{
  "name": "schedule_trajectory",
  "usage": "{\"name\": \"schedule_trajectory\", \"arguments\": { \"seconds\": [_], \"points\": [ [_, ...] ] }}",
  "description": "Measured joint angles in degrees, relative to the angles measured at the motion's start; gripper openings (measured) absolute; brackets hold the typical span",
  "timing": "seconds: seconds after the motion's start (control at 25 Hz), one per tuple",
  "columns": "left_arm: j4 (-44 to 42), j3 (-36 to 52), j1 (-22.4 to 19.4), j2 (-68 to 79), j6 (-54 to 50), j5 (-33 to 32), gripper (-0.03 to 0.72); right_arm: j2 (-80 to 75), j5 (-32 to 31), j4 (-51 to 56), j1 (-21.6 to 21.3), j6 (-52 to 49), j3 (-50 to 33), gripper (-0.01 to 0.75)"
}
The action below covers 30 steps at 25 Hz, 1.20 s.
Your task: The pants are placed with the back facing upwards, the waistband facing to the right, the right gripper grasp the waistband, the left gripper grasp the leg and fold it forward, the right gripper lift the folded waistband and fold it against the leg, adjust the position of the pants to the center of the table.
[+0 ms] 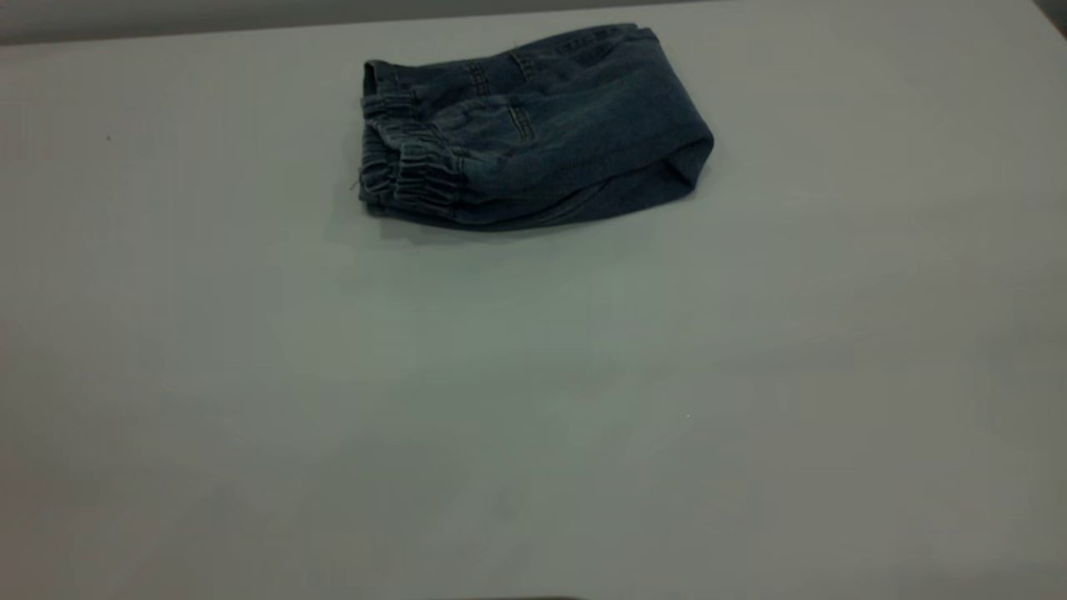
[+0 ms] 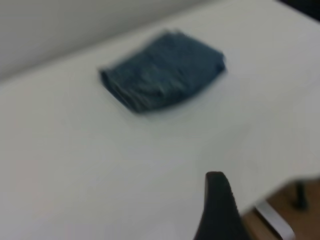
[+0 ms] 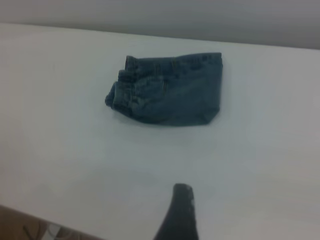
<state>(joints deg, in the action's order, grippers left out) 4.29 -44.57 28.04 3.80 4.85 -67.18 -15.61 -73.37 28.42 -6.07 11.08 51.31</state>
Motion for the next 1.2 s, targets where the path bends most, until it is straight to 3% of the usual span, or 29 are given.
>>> {"name": "schedule_trajectory", "arguments": {
  "seconds": [0.44,0.72,0.96,1.2],
  "points": [
    [1.5,15.9,0.0,0.5,0.4,1.3,0.440,12.5,-0.1,-2.6,0.0,3.9,-16.2,0.580],
    [1.5,16.3,0.0,0.5,0.4,2.2,0.440,13.3,1.8,-7.1,0.0,4.6,-22.2,0.580],
    [-0.6,16.3,0.0,0.5,-1.5,2.3,0.440,13.3,7.1,-13.3,0.0,3.8,-22.6,0.580],
    [-3.7,16.3,0.0,0.5,-4.1,2.3,0.440,13.3,7.2,-15.2,0.0,1.9,-24.1,0.580]
  ]
}}
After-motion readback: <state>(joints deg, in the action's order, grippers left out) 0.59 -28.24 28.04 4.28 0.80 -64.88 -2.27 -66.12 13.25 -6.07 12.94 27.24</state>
